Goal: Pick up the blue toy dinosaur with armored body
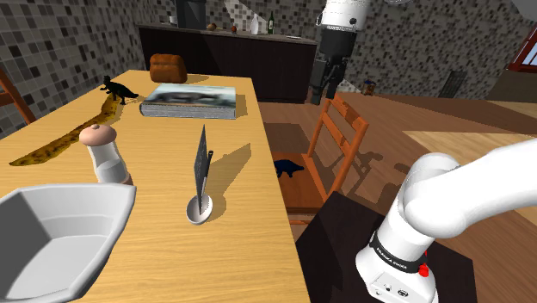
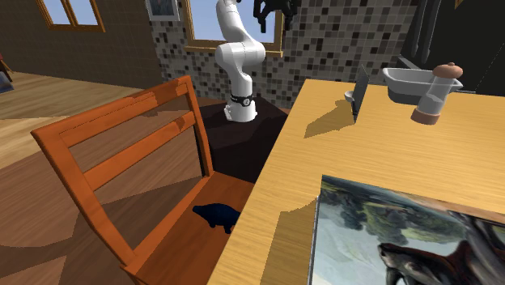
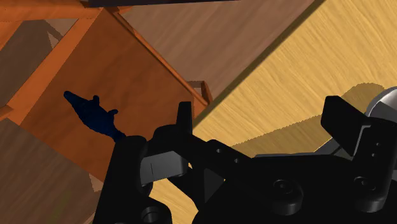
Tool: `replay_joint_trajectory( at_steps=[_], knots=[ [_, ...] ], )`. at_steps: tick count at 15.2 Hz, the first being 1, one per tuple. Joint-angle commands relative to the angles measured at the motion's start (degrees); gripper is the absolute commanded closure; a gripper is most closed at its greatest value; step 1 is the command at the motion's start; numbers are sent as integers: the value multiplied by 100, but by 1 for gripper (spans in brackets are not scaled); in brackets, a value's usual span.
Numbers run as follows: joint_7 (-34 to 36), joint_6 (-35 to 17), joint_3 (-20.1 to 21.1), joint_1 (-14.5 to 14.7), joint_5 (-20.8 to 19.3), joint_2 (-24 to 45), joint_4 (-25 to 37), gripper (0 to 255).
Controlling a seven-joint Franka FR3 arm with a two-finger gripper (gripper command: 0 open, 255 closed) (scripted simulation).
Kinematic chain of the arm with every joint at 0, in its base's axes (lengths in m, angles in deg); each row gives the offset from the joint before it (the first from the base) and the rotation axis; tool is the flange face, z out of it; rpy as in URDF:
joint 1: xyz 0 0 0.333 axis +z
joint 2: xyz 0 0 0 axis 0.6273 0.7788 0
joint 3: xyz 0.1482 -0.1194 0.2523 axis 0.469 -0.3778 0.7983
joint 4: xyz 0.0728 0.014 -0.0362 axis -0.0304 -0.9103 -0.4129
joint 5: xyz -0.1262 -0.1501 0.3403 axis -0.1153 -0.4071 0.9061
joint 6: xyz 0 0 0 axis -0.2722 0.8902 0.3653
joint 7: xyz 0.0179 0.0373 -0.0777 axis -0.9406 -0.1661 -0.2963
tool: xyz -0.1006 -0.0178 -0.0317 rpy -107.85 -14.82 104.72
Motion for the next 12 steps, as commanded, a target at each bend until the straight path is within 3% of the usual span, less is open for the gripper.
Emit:
replay_joint_trajectory(
  at_steps=[1, 12],
  knots=[
    [0, 0, 0, 0, 0, 0, 0, 0],
    [-1327, -2017, -839, -123, -650, 698, -1210, 0]
  ],
)
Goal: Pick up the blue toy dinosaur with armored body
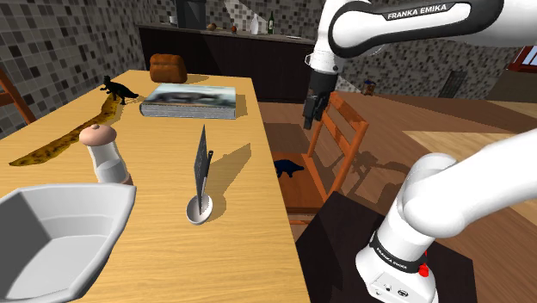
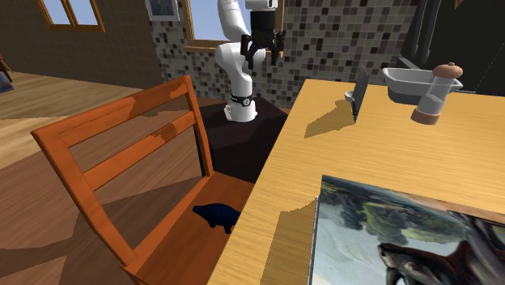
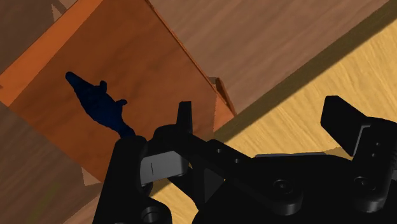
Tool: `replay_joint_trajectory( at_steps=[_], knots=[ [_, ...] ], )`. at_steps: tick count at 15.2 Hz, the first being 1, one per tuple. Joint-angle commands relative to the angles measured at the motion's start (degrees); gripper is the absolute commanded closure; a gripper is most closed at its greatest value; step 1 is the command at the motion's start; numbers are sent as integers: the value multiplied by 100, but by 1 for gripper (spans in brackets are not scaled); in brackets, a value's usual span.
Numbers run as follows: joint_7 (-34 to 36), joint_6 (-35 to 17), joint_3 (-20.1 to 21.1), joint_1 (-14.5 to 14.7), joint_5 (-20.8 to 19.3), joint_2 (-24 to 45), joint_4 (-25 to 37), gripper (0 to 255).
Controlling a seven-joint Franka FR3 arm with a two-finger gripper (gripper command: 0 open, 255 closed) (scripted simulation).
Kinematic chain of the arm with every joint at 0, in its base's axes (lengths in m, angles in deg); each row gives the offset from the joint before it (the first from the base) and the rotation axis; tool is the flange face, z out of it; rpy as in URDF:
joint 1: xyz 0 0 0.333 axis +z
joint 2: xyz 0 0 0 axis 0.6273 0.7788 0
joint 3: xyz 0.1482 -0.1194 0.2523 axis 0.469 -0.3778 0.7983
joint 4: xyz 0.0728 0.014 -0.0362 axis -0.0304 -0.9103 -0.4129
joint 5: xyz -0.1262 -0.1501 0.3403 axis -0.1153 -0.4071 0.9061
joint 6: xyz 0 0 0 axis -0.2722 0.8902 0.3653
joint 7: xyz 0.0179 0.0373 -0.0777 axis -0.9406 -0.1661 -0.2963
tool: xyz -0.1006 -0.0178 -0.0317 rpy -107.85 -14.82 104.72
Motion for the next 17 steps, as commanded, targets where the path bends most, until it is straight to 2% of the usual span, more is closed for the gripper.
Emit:
replay_joint_trajectory(
  at_steps=[1, 10, 14, 17],
  knots=[
    [-258, -427, -174, -26, -110, 239, -145, 0],
    [-1375, -2231, -920, -29, -302, 1780, -275, 0],
    [-1976, -2978, -1226, 32, -125, 2665, -92, 0],
    [-2513, -3477, -1405, 76, 180, 3386, 141, 0]
  ],
)
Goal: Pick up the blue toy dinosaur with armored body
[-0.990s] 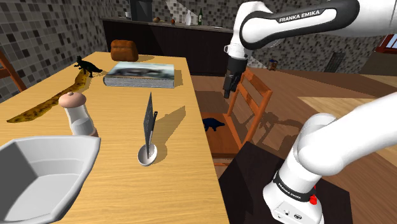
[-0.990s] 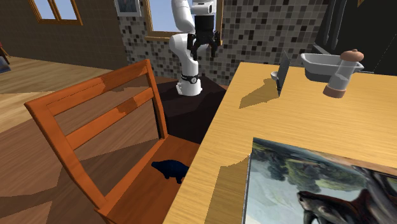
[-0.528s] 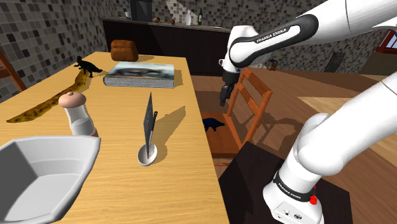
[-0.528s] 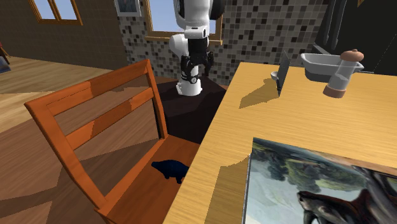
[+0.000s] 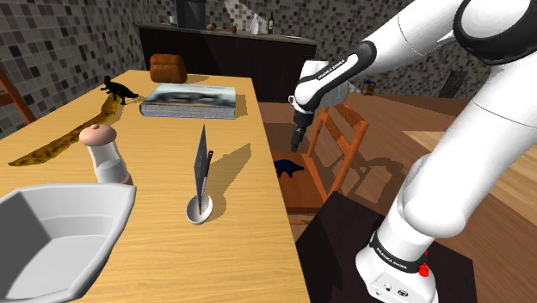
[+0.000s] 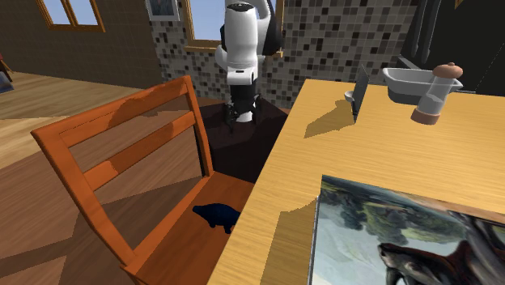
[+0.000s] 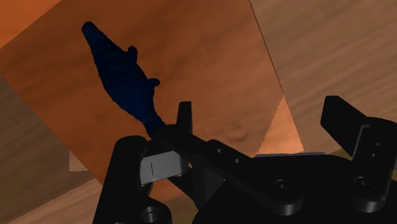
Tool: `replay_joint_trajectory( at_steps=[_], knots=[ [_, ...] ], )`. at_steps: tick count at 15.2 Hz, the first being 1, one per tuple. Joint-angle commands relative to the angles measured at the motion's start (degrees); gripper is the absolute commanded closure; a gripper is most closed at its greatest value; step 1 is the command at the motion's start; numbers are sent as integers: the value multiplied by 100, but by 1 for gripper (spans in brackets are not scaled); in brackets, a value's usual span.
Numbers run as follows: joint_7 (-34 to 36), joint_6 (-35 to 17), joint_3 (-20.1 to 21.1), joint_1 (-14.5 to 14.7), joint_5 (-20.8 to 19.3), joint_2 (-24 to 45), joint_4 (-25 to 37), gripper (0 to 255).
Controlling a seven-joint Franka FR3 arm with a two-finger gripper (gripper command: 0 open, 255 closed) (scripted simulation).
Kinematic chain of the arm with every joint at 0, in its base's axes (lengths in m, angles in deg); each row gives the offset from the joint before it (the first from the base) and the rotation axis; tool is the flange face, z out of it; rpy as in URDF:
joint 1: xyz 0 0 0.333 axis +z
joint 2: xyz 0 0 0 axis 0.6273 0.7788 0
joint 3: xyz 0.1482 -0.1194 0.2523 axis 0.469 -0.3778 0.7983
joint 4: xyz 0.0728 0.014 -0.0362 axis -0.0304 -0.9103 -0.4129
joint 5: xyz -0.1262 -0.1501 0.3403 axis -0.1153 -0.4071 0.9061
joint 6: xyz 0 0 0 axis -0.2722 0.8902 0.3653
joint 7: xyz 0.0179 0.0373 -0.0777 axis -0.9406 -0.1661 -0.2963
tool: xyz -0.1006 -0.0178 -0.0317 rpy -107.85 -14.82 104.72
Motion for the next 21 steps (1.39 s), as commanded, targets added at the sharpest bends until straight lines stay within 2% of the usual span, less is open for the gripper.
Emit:
replay_joint_trajectory(
  at_steps=[1, 5, 11, 15, 19, 21],
  knots=[
    [-408, -372, -107, 22, 254, 527, 162, 0],
    [-1255, -869, -115, -73, 923, 1532, 636, 0],
    [-2339, -1321, 298, -596, 1772, 2967, 1603, 0],
    [-2813, -1475, 612, -991, 2045, 3866, 2396, 0],
    [-3128, -1521, 855, -1321, 2144, 4744, 3300, 0],
    [-3153, -1609, 903, -1359, 2179, 4877, 3348, 0]
  ],
)
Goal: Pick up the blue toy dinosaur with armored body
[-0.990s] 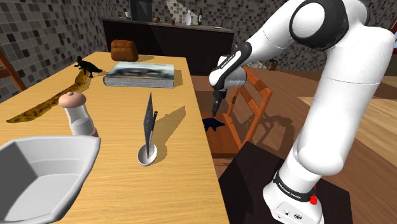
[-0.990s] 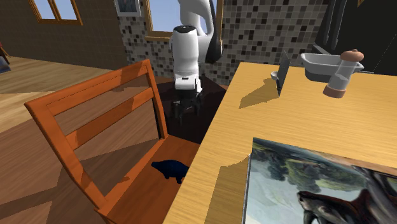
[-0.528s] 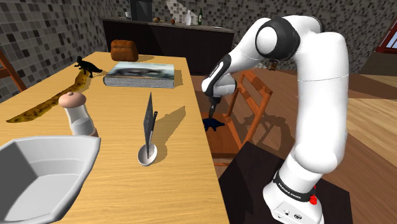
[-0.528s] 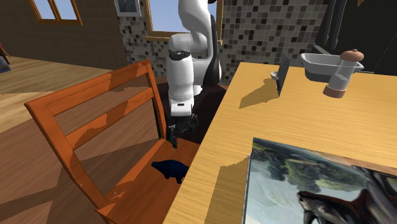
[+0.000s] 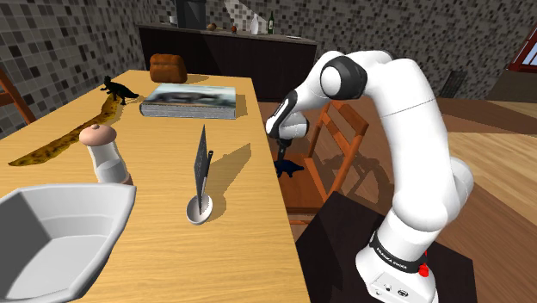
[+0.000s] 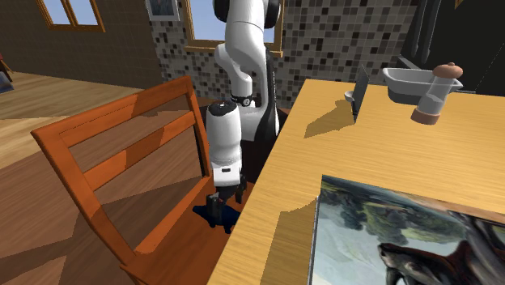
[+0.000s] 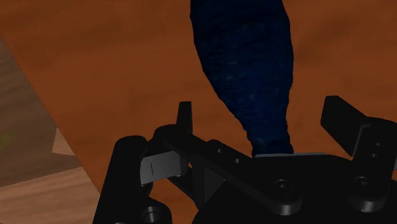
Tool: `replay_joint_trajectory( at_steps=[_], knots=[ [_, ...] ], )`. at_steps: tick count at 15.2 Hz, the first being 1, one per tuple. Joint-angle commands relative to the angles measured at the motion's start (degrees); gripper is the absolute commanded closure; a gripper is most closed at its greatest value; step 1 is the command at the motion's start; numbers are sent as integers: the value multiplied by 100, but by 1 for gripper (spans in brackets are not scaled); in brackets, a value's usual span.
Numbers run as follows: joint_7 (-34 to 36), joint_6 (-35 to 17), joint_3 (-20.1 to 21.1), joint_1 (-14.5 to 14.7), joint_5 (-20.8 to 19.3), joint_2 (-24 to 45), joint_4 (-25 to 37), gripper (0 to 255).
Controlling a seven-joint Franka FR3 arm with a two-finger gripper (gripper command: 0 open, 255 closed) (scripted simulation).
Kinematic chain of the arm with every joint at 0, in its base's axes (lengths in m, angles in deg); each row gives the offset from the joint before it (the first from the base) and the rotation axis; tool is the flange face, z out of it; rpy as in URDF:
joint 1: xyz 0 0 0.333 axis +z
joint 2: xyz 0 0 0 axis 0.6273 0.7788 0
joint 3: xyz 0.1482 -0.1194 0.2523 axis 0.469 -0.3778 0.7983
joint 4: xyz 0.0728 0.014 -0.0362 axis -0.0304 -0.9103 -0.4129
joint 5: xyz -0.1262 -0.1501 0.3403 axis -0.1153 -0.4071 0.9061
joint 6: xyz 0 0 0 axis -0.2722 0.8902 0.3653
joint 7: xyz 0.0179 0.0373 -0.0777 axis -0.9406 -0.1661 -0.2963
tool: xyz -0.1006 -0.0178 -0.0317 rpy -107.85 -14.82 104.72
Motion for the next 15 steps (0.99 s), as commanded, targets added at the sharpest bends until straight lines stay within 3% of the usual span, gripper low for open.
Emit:
replay_joint_trajectory(
  at_steps=[1, 8, 9, 15],
  knots=[
    [-57, -77, 57, -66, 37, 172, 104, 0],
    [-43, -278, 224, -213, 7, 476, 233, 0],
    [-77, -327, 248, -250, 26, 523, 234, 255],
    [0, -356, 246, -176, 28, 547, 231, 255]
  ],
)
